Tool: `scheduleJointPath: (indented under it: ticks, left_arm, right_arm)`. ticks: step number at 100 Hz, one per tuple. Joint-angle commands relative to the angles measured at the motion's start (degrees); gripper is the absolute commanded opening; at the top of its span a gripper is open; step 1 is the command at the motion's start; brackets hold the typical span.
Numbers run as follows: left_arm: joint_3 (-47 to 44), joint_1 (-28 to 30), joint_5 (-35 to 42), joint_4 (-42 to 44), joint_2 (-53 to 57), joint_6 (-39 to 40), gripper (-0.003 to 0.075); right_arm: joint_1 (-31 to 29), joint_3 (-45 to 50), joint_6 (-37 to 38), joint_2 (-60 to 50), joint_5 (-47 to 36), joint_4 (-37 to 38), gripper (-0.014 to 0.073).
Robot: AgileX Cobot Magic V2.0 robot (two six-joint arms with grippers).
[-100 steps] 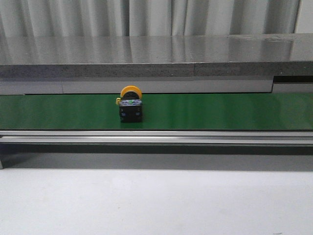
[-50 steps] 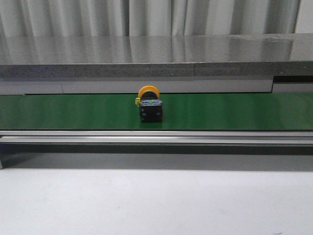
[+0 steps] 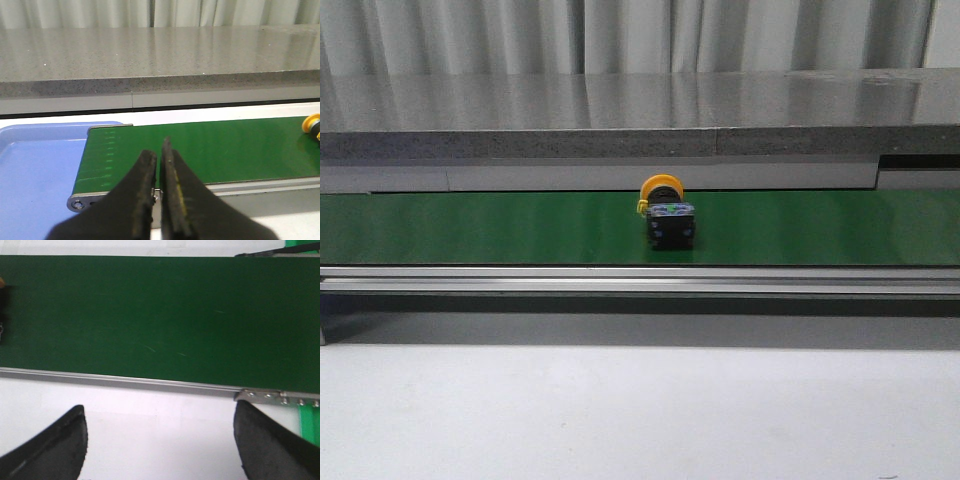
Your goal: Move button from left to right
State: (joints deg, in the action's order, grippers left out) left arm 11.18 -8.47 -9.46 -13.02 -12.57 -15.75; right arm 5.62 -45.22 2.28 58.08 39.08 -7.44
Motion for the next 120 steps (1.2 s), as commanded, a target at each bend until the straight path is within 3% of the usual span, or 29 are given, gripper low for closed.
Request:
scheduleJointPath:
  ticks: [1,25,49,120]
  left_arm:
    - [1.6,-0.3,4.2,0.0,-0.5,0.1,0.0005]
    - [1.6,-0.3,4.2,0.0,-0.5,0.1,0.0005]
    - [1.6,-0.3,4.2,0.0,-0.5,0.1,0.0005]
    - [1.6,-0.3,4.2,0.0,-0.5,0.1,0.0005]
  right_arm:
    - [2.0,-3.6,-1.3,2.3,-4.0,-1.1,0.0558]
    - [10.3,-9.1,-1.3,13.7,-9.1,-1.1,0.0558]
    - [14.3,-14.5,-1.8,23.3,-9.9,-1.1,0.0558]
    - [14.9,-17.8,-2.3,32.7,-13.1,0.6,0.0558]
